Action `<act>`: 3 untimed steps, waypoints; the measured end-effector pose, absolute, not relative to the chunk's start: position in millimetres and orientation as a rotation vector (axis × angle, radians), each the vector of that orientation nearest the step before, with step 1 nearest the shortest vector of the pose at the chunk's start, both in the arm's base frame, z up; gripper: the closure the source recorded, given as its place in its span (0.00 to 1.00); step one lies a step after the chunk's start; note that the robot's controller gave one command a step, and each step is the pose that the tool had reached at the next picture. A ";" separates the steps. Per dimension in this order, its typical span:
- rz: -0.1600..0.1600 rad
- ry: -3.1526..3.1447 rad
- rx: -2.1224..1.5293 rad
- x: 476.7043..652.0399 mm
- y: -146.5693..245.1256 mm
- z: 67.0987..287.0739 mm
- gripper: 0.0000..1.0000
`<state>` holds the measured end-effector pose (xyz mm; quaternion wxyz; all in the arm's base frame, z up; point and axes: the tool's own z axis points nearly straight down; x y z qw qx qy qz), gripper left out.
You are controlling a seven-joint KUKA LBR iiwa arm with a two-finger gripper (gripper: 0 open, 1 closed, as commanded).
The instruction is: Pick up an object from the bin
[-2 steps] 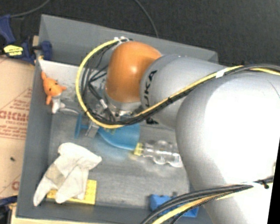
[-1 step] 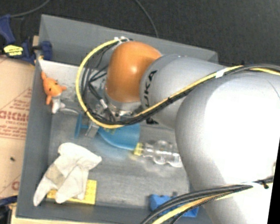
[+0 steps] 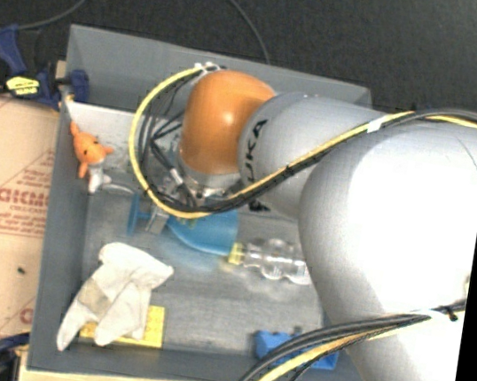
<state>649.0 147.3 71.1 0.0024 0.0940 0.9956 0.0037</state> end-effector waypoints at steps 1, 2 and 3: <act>0.013 3.122 0.246 595.8 148.5 71.5 1.00; 0.014 3.122 0.248 595.8 148.7 71.5 1.00; 0.013 3.127 0.236 599.7 153.0 146.1 1.00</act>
Offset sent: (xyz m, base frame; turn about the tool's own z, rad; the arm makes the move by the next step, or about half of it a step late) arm 0.0000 0.0000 0.0000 0.0000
